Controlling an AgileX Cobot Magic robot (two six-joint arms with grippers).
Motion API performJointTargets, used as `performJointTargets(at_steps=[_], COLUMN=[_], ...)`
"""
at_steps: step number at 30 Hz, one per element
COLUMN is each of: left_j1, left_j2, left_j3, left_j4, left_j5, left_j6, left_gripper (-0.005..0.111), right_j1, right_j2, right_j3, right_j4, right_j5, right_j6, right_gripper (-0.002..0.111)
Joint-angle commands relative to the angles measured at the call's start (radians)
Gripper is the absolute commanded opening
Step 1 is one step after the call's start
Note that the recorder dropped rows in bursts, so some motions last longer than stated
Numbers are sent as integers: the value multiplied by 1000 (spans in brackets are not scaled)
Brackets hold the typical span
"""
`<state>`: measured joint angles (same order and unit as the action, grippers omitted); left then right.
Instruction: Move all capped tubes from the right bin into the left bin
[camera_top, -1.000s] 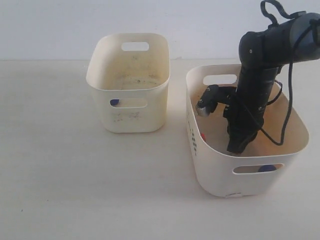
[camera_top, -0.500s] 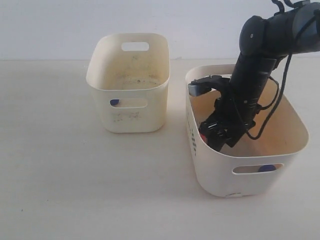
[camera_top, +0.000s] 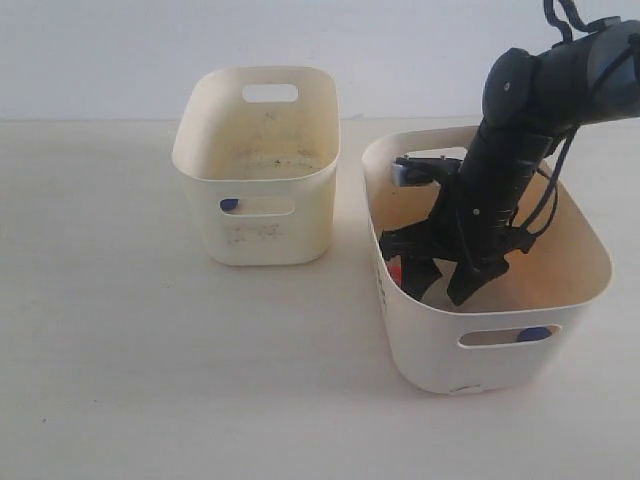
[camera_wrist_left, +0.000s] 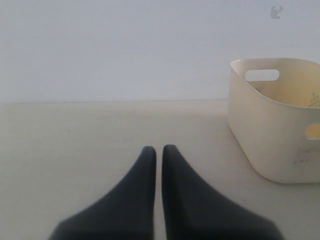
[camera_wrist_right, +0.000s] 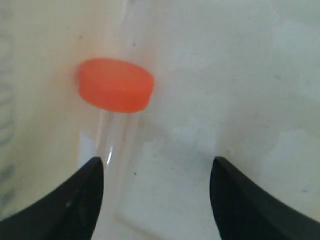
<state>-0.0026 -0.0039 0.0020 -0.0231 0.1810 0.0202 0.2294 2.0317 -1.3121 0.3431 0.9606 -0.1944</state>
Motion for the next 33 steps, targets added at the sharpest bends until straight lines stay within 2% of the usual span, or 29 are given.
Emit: performJointTargets(at_steps=[1, 11, 20, 22, 29, 30, 33], left_j1=[-7, -7, -7, -7, -7, -7, -7], left_j2=[4, 4, 4, 4, 4, 4, 4], left_j3=[-2, -2, -2, -2, -2, -2, -2], left_j4=[-3, -3, -3, -3, -3, -3, -3], left_j5=[-6, -6, -6, -6, -6, -6, -6], left_j6=[-4, -4, -4, -4, -4, -4, -4], left_gripper=[4, 4, 4, 4, 4, 4, 4], right_j1=[1, 1, 1, 1, 1, 1, 1], right_j2=[-6, 4, 5, 5, 5, 5, -1], right_j3=[16, 46, 46, 46, 46, 46, 44], right_j4=[42, 85, -110, -136, -162, -162, -160], right_j5=[-75, -104, -119, -119, -115, -115, -115], right_j6=[30, 53, 203, 229, 241, 241, 241], right_gripper=[59, 60, 59, 52, 3, 0, 3])
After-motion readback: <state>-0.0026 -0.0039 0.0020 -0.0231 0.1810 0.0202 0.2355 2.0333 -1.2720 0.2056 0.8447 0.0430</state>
